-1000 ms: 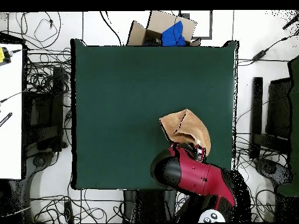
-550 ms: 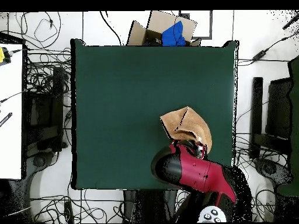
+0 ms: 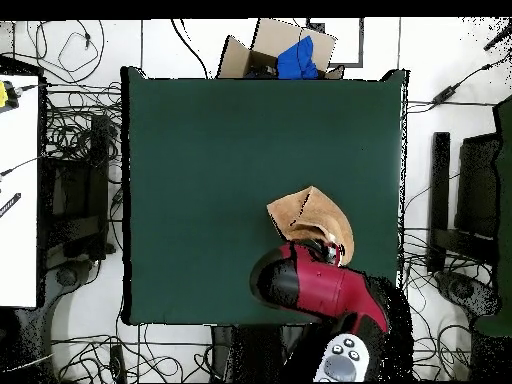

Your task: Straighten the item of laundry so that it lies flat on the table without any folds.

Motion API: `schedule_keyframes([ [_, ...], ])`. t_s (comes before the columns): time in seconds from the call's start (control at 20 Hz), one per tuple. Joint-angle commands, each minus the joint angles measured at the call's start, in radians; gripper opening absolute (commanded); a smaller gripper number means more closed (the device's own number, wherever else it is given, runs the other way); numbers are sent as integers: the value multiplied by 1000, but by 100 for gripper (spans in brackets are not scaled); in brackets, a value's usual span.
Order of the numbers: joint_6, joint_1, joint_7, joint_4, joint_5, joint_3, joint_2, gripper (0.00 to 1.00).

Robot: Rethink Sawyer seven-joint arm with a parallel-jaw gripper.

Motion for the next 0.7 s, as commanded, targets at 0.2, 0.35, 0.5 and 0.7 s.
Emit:
schedule_keyframes([
  [0.2, -40, 29, 205, -39, 31, 24, 78, 0],
  [0.35, -41, 27, 206, -50, 36, 26, 90, 0],
  [0.5, -52, 22, 211, -63, 44, 32, 110, 0],
  [0.7, -49, 6, 204, -90, 50, 48, 131, 0],
])
